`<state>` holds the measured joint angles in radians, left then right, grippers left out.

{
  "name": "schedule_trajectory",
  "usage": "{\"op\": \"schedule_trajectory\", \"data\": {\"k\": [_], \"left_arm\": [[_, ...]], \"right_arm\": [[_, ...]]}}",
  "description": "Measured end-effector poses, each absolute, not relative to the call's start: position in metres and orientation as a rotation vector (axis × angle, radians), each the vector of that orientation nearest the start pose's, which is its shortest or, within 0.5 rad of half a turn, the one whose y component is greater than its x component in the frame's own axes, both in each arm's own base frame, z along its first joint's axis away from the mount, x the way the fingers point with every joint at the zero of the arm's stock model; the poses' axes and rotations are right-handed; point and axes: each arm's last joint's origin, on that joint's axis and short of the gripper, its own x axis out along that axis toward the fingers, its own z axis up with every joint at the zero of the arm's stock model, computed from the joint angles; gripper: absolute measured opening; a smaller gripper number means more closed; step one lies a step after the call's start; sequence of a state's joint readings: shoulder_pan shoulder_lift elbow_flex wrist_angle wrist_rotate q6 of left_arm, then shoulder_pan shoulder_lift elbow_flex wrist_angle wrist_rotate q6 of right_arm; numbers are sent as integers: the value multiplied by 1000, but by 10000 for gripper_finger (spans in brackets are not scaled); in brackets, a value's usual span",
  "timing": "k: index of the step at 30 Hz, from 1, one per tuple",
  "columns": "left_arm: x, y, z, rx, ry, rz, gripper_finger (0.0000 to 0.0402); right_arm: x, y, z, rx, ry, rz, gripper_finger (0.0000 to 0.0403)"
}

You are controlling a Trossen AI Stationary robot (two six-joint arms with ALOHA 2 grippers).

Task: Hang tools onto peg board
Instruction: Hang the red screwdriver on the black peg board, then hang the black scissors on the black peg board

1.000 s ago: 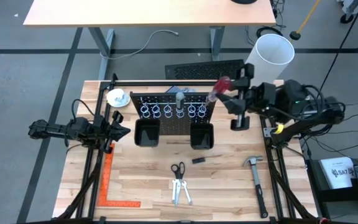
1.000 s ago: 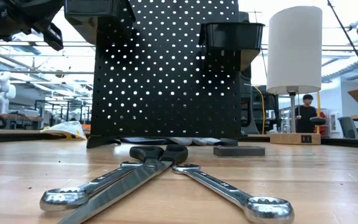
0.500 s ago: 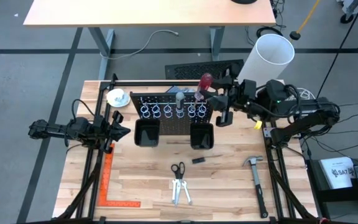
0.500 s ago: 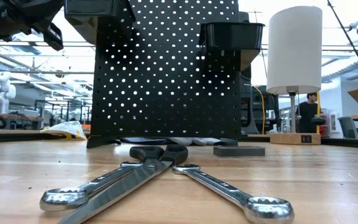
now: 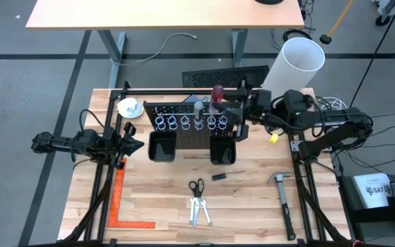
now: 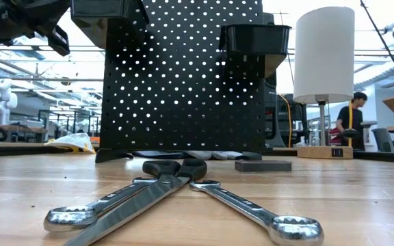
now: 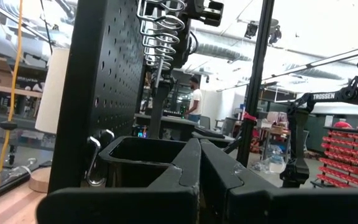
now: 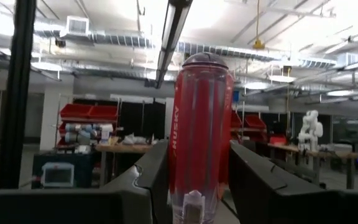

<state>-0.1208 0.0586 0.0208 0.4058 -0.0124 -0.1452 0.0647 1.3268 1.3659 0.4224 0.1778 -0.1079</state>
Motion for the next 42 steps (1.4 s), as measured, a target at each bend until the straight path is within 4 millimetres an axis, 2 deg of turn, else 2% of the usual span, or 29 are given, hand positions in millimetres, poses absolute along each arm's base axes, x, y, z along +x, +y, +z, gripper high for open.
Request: {"op": "schedule_trajectory", "data": {"k": [24,42], "left_arm": [[93,-11,204,-172,-355,-134,7],[93,-11,204,-173,-355,-135,7]], "right_arm": [[291,13,462,-57,-356,-164,126],[292,13,459,-68,-316,-161,188]]}}
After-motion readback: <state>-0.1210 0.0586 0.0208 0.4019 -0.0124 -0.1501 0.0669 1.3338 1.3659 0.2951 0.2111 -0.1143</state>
